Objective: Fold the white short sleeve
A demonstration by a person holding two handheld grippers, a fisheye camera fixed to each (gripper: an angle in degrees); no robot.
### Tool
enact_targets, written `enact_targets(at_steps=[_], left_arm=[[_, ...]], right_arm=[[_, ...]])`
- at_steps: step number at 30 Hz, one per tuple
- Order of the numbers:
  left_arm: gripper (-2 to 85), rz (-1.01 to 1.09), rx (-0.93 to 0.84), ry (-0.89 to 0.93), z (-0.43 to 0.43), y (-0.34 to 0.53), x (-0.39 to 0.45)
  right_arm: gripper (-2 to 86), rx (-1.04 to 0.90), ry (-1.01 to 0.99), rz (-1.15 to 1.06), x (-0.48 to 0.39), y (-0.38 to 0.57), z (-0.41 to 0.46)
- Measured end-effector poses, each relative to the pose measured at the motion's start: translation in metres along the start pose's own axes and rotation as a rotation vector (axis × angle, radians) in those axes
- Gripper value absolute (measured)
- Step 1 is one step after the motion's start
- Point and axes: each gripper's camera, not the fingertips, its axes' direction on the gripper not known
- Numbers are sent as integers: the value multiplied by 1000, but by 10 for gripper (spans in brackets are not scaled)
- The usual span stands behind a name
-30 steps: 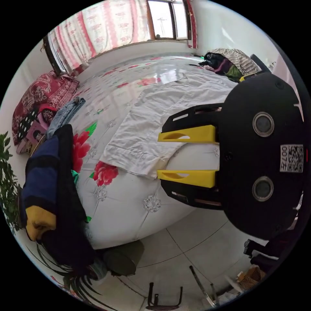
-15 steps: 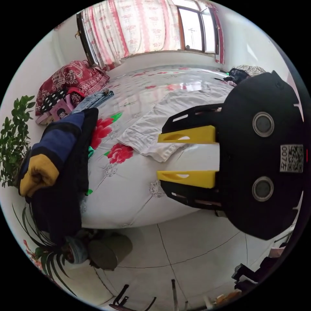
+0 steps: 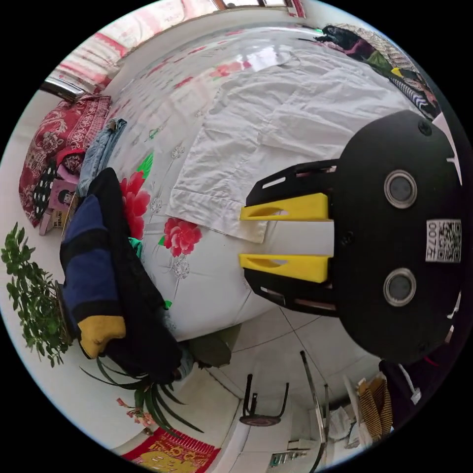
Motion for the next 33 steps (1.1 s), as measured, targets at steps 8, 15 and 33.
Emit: enact_targets(at_steps=[8,15,33], left_arm=[[-8,-42,77,268,-19,-10,-6],[-10,63,192,521,-56,-17,-11],[20,1024,-34,547,-32,49,168]], right_arm=[[-3,22,24,43,11,12,-19],[-3,25,15,67,20,16,-26],[12,134,77,220,81,43,-72]])
